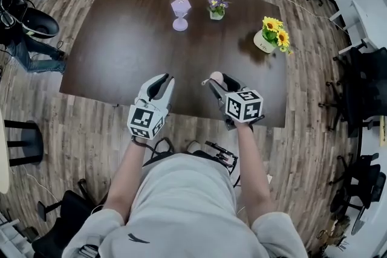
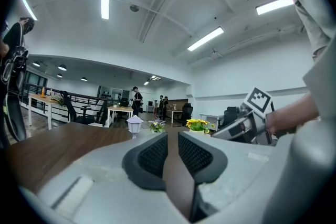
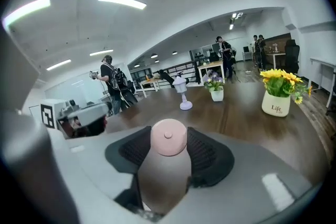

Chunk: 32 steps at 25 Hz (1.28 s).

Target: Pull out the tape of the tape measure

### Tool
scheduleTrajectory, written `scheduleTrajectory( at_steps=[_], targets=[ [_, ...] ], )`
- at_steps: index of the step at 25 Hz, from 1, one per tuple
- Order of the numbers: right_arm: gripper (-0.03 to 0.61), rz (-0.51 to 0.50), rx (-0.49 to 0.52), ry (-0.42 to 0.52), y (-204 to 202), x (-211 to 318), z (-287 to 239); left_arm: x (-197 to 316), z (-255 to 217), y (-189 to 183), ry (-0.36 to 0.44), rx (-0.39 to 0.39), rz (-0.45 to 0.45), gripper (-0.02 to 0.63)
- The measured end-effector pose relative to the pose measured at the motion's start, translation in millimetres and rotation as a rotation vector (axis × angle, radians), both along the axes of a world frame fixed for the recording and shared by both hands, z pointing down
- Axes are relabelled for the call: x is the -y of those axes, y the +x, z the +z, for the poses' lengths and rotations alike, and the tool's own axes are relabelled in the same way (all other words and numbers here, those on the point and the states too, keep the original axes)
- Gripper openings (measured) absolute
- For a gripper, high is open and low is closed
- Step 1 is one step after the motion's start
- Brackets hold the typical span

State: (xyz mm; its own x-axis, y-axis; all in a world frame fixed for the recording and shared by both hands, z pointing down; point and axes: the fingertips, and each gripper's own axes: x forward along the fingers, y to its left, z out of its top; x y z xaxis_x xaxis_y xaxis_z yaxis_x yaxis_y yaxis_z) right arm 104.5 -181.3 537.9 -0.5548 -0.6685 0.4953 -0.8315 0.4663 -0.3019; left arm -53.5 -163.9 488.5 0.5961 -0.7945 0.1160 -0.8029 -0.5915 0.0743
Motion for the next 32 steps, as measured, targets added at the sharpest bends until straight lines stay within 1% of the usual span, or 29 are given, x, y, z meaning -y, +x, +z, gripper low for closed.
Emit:
scheduleTrajectory(
  at_steps=[2, 3, 4, 7, 13, 19, 21, 23, 25, 29, 32],
  targets=[
    [0.216, -0.011, 0.039, 0.028, -14.8, -1.8, -23.3, -2.5, -2.3, 10.3, 0.015, 0.008, 0.028, 0.079],
    [0.216, -0.017, 0.057, 0.04, -22.3, -2.4, -33.6, -3.8, -3.5, 14.6, 0.02, 0.009, 0.039, 0.1],
    [0.216, -0.025, 0.073, 0.049, -29.6, -3.0, -42.4, -5.4, -4.3, 18.5, 0.025, 0.009, 0.05, 0.107],
    [0.216, -0.054, 0.098, 0.062, -50.0, -4.6, -58.4, -11.5, -3.9, 28.5, 0.032, 0.014, 0.082, 0.125],
    [0.216, -0.096, 0.114, 0.03, -75.1, -10.3, -56.5, -20.1, 0.4, 38.2, 0.05, 0.044, 0.123, 0.137],
    [0.216, -0.15, 0.064, 0.011, -82.9, -18.8, -47.7, -21.3, -2.8, 35.7, 0.064, 0.041, 0.117, 0.135],
    [0.216, -0.158, 0.061, 0.012, -83.5, -19.5, -49.5, -21.8, -4.0, 35.1, 0.066, 0.04, 0.113, 0.115],
    [0.216, -0.166, 0.059, 0.012, -83.6, -20.6, -50.7, -22.8, -1.4, 34.5, 0.065, 0.054, 0.106, 0.062],
    [0.217, -0.171, 0.057, 0.011, -83.0, -21.1, -50.6, -23.0, 0.3, 35.6, 0.066, 0.063, 0.103, 0.026],
    [0.216, -0.178, 0.053, 0.009, -82.7, -21.4, -48.9, -22.6, 1.7, 36.7, 0.064, 0.065, 0.108, 0.014],
    [0.216, -0.179, 0.046, 0.01, -81.9, -22.6, -47.6, -22.1, 2.0, 32.8, 0.056, 0.058, 0.089, 0.014]
  ],
)
